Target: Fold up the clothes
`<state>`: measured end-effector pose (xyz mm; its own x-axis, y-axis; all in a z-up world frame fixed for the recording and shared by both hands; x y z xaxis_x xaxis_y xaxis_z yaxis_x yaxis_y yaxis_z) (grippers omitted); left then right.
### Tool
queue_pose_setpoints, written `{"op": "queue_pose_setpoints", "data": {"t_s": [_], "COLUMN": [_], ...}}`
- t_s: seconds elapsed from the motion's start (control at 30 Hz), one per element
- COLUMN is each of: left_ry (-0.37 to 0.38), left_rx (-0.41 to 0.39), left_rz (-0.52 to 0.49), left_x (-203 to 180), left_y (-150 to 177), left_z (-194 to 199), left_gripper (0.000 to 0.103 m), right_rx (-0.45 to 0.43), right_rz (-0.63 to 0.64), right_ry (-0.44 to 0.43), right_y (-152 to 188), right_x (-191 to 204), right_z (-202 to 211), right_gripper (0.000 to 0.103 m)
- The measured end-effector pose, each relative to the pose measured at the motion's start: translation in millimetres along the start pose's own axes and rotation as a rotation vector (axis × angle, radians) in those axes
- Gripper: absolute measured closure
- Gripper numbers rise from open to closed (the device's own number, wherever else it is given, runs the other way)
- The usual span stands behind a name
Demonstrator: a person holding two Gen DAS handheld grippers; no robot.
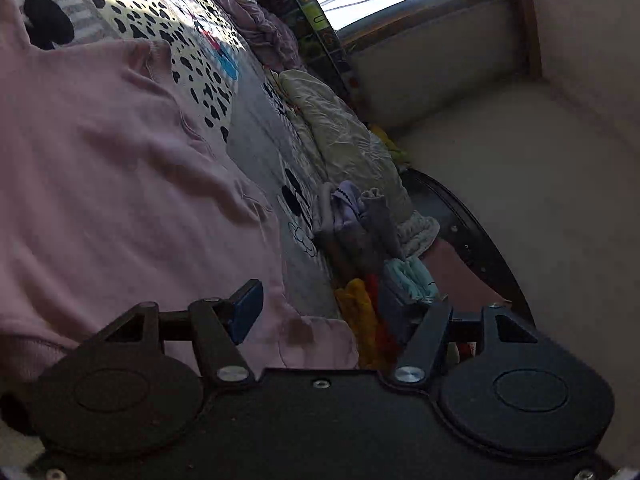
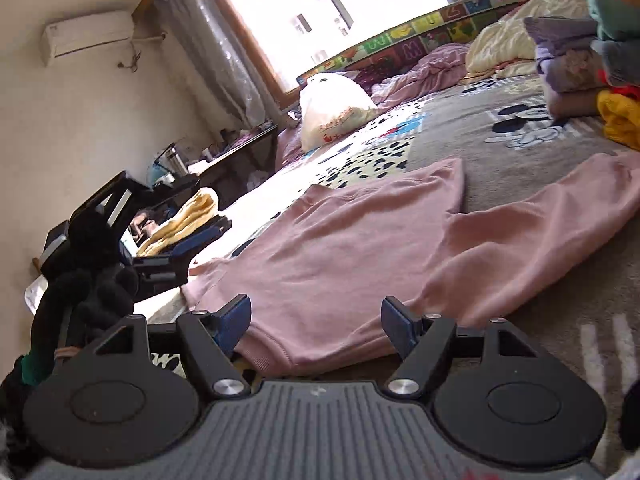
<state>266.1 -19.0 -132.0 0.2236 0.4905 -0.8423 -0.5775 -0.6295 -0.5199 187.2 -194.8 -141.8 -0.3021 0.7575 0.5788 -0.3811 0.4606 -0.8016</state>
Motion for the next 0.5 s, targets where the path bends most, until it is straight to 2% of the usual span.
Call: {"op": "queue_pose_setpoints", "data": {"t_s": [0.07, 0.13, 0.23, 0.27, 0.3, 0.33, 0.37, 0.4, 0.43, 0.5], "left_ry": [0.004, 0.006, -0.007, -0.044, -0.084, -0.082, -0.077, -0.071, -0.065, -0.036], "left_rx": [0.092, 0.162, 0.227, 0.257, 0.286, 0.292, 0.295, 0.298, 0.301, 0.256], "left_rz": [-0.074, -0.115, -0.080, -0.109, -0.141, -0.161, -0.180, -0.200, -0.219, -0.201], "left_x": [-12, -15, -5, 2, 8, 7, 4, 2, 0, -3], "left_y": [35, 62, 86, 95, 103, 103, 102, 100, 99, 85], "left_z": [-20, -38, -61, -66, -70, -69, -68, -67, -65, -62], "left_gripper": [0.040, 0.040, 0.040, 0.040, 0.042, 0.050, 0.050, 0.048, 0.044, 0.043], "right_rx": [-0.091, -0.133, -0.149, -0.140, -0.119, -0.102, -0.085, -0.078, -0.099, -0.132], "right_rz": [-0.133, -0.192, -0.286, -0.304, -0.288, -0.236, -0.183, -0.153, -0.179, -0.170], "right_ry": [0.077, 0.091, 0.043, 0.049, 0.102, 0.187, 0.272, 0.340, 0.355, 0.380], "right_y": [-22, -34, -40, -38, -33, -29, -26, -24, -25, -26], "right_x": [-43, -68, -89, -98, -111, -126, -141, -154, -160, -162], "right_z": [10, 4, -18, -25, -31, -30, -29, -25, -20, -15], "right_gripper": [0.030, 0.030, 0.030, 0.030, 0.030, 0.039, 0.081, 0.098, 0.103, 0.103]}}
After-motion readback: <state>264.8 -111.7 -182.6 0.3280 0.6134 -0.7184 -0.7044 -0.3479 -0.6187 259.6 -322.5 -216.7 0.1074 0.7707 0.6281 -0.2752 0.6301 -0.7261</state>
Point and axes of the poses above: each gripper's, at about its wrist camera, not at the fingertips, and z roughly against the way its jaws point, x to its left, y to its underside, the point moved 10 cm from there along -z, roughly the way its jaws point, and after that the axes turned 12 degrees about -x, right-handed, at the moved point
